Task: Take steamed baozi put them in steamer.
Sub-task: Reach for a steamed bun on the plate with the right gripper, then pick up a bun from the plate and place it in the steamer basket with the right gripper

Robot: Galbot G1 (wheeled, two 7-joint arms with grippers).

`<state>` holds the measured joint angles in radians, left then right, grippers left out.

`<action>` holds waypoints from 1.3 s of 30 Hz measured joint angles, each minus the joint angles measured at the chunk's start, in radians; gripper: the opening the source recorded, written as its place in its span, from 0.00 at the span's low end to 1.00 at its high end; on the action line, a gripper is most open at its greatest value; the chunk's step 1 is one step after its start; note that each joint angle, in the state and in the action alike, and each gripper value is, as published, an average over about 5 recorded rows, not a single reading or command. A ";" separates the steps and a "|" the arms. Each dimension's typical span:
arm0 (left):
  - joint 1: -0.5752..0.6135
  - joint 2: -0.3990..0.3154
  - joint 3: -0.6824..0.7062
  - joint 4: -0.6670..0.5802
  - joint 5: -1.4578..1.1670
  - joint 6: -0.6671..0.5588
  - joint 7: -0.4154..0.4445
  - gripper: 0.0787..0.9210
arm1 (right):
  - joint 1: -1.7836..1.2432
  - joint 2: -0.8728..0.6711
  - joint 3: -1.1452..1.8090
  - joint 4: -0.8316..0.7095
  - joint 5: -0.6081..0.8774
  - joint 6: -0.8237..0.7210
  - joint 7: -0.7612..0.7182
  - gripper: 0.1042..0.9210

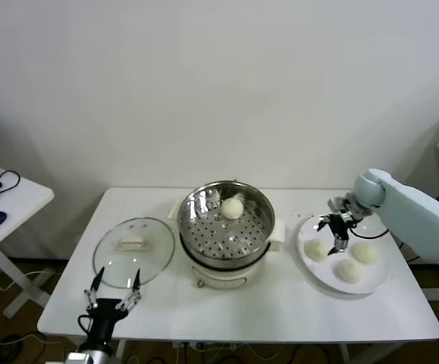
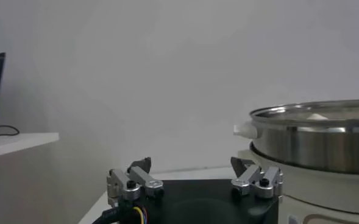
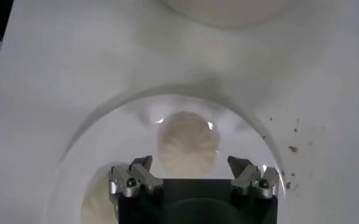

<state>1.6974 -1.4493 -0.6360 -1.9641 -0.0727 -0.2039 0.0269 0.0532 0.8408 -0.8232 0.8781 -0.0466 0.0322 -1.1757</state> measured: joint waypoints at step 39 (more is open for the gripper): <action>-0.004 -0.007 0.006 0.004 -0.002 0.010 -0.009 0.88 | -0.055 0.076 0.093 -0.118 -0.019 -0.006 -0.008 0.74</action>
<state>1.6930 -1.4567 -0.6302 -1.9597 -0.0750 -0.1944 0.0183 -0.0016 0.9164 -0.7302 0.7602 -0.0656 0.0260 -1.1836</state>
